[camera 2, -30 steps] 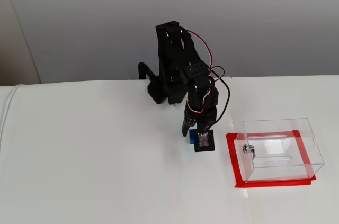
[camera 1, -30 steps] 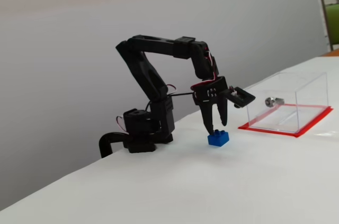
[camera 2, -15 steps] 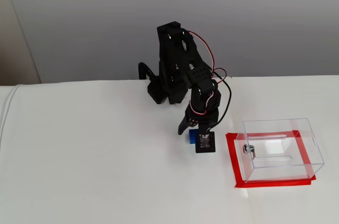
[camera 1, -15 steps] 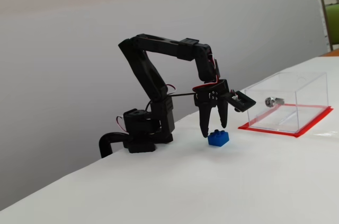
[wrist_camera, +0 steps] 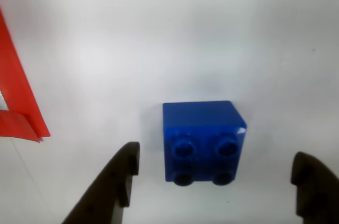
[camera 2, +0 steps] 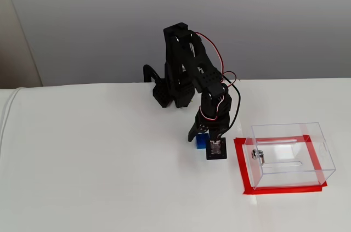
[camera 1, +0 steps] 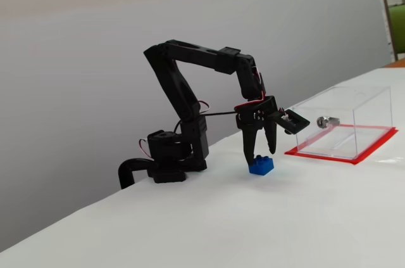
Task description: Pick the blue lego brick and place it into the transparent box
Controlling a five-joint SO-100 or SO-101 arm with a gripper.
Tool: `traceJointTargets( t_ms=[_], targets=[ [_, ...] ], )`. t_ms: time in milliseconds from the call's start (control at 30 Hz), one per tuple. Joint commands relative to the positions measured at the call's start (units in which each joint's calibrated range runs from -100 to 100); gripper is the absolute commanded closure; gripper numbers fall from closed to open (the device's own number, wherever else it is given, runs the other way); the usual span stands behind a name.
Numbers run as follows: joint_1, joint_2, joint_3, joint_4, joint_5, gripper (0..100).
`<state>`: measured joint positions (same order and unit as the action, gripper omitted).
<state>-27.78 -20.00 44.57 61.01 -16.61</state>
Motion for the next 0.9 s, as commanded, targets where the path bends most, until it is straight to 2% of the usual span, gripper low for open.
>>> traceJointTargets(
  t_ms=[0,733,867],
  targets=[
    [0.31,-0.15,0.91,-0.35,-0.2,69],
    [0.83,-0.07,2.99,-2.53,-1.08,69],
    [0.9,-0.07,3.89,-2.87,-1.14,78]
  ],
)
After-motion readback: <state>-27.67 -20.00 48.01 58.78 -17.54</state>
